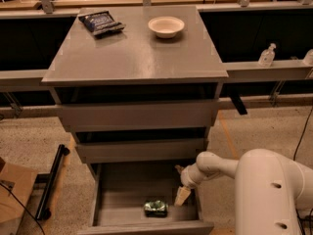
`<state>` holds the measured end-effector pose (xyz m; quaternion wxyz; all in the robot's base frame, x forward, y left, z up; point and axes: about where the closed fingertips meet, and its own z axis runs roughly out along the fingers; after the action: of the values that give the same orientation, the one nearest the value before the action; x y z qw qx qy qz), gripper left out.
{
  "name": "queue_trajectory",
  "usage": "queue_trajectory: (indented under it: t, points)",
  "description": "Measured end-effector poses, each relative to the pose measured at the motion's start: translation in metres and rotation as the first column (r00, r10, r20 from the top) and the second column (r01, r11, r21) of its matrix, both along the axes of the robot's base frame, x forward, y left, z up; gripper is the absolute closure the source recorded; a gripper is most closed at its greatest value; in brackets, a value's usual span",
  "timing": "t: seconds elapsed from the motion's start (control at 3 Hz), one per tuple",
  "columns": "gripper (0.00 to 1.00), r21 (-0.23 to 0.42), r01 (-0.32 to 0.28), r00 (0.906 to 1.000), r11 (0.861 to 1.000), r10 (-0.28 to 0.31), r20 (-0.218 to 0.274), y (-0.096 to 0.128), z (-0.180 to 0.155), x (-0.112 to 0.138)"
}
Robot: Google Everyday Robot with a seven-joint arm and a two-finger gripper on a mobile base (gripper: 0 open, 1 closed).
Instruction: Pick green can from bottom drawer and place on counter
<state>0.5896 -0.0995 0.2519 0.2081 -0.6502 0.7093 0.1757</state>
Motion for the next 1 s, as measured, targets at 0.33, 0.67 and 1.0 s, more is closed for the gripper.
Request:
queue_trajectory:
  t: [0.33,0.67,1.0]
  points:
    - [0.00,0.001,0.001,1.0000,1.000,-0.001,-0.004,0.001,-0.004,-0.002]
    - [0.00,0.019,0.018,0.9990,1.000,-0.018,-0.042,0.003,-0.015,0.000]
    - [0.00,0.065,0.017,0.9976,0.998,-0.013,-0.068,0.023,-0.030,0.003]
